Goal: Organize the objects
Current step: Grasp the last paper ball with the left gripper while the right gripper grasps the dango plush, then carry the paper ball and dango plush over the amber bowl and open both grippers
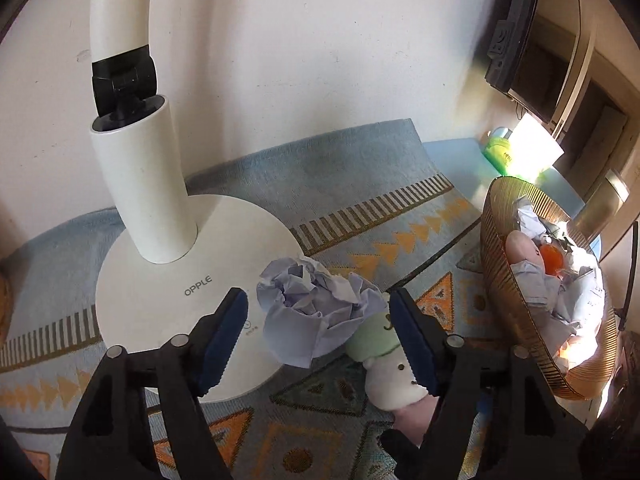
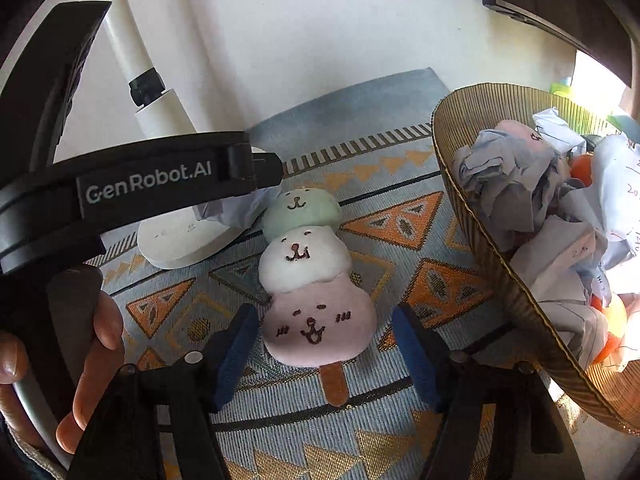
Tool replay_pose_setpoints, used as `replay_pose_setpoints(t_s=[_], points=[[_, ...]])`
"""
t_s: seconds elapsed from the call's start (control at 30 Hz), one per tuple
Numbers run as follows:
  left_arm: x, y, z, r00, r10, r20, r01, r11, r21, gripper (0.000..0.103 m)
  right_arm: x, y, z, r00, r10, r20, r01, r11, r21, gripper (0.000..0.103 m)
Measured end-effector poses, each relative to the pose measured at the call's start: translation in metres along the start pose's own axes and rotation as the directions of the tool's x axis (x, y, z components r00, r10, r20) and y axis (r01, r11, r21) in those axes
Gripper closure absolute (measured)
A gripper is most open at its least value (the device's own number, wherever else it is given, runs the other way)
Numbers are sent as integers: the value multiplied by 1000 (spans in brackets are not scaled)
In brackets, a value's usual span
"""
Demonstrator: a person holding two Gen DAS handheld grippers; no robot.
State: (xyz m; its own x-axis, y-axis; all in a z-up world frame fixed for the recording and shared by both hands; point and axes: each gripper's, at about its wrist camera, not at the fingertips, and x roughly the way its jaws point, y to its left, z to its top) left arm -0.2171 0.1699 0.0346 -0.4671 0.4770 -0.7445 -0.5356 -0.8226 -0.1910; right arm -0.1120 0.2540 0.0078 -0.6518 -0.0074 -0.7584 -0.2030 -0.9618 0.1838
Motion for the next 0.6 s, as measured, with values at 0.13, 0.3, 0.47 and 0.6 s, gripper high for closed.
replay_pose_setpoints(t_s=[0.13, 0.3, 0.47, 0.6], points=[[-8, -1, -7, 999, 15, 28, -15, 1000, -2, 51, -2, 5, -1, 1000, -7, 12, 7, 1000, -26, 55], [-47, 4, -29, 997, 40, 61, -38, 999, -36, 53, -20, 11, -10, 999, -8, 50, 12, 997, -82, 56], [-107, 13, -81, 992, 98, 77, -91, 992, -84, 53, -69, 15, -37, 993, 109, 45, -101, 983, -153, 56], [-150, 14, -141, 977, 198, 82, -182, 967, -178, 53, -102, 9, -71, 980, 197, -5, -195, 962, -193, 56]])
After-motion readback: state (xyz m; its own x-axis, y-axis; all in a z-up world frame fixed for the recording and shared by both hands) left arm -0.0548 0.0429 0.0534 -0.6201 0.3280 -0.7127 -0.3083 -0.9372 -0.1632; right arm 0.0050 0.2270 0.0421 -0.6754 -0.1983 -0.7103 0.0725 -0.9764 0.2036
